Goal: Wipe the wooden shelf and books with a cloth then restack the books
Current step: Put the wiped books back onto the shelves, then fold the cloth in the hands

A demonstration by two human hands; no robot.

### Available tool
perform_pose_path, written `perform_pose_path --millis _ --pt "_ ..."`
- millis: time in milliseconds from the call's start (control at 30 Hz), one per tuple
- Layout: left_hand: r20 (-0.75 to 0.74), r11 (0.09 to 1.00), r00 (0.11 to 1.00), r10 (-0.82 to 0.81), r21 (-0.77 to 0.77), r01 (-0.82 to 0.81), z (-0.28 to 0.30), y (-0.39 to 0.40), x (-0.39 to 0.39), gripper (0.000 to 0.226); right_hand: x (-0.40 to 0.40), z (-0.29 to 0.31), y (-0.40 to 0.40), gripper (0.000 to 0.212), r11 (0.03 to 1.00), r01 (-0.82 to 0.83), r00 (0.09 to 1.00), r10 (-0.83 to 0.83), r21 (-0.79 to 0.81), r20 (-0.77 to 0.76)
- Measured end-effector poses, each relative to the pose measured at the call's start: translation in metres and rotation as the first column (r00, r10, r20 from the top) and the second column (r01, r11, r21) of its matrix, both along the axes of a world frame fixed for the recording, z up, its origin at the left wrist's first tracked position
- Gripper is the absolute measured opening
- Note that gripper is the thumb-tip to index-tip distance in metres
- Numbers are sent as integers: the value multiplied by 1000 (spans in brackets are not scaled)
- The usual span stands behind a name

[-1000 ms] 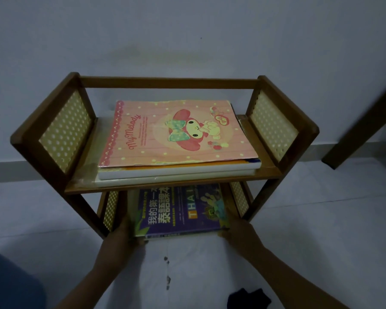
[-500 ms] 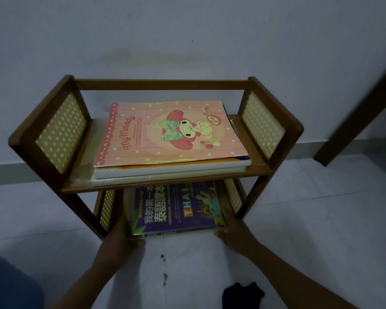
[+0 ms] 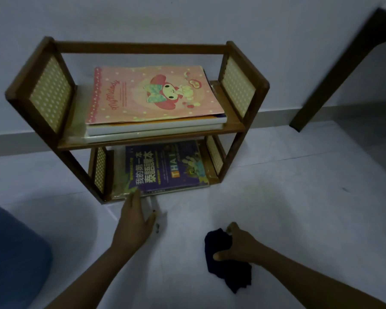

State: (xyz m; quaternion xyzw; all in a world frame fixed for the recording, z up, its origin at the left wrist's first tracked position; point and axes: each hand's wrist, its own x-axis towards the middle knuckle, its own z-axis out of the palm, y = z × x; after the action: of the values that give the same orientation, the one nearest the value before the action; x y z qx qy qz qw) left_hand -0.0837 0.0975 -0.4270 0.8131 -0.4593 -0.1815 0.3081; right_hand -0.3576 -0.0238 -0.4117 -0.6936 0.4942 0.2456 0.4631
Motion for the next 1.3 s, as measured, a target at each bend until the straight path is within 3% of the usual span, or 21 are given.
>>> perform_pose_path --millis 133,233,267,333,367,433,533,600,667,733,833,933,1033,1100,1167,1300 --pt "-131 979 983 -125 147 144 21 8 -25 78 5 13 2 91 985 127 982 -141 115 123" --pt "-467 926 866 -176 220 307 50 13 -45 114 12 43 8 52 919 263 865 -359 293 350" --pt "-604 913 784 -142 227 340 58 11 -53 108 15 52 8 47 883 281 802 -431 375 414" --pt "-851 916 524 -45 173 361 74 9 -69 75 25 74 13 40 828 264 688 -521 494 505" --pt "-916 943 401 -21 115 313 81 9 -76 62 30 84 14 38 818 264 651 -542 511 532" --pt "-959 985 284 -14 35 167 93 6 -85 50 40 97 14 37 818 307 603 -563 487 565" --pt "-950 998 305 69 68 -15 116 6 -83 54 46 113 9 40 779 400 521 -627 483 579" --pt "-920 991 371 128 129 -21 132 8 -77 63 43 123 6 47 758 439 489 -652 482 579" --pt "-845 981 529 81 162 108 154 14 -67 65 43 141 3 47 773 449 494 -633 449 596" --pt "-788 953 614 -42 154 262 173 20 -65 52 44 158 4 37 803 423 503 -593 420 628" --pt "-679 947 708 -195 57 316 198 24 -77 30 56 194 13 22 916 336 607 -389 219 693" --pt "-502 991 857 -115 1 134 207 25 -78 22 69 234 24 16 964 242 686 -92 -107 721" --pt "-579 993 815 15 -84 -79 225 31 -70 15 71 278 35 20 893 131 734 204 -431 647" --pt "-579 990 814 -45 -132 -40 238 34 -66 13 68 300 42 23 841 45 733 339 -539 589" --pt "-596 981 789 -151 -187 47 250 37 -65 22 65 320 43 26 847 -14 728 373 -531 575" --pt "-719 958 635 -283 -247 147 270 43 -66 33 71 348 31 29 888 -12 737 320 -461 596"
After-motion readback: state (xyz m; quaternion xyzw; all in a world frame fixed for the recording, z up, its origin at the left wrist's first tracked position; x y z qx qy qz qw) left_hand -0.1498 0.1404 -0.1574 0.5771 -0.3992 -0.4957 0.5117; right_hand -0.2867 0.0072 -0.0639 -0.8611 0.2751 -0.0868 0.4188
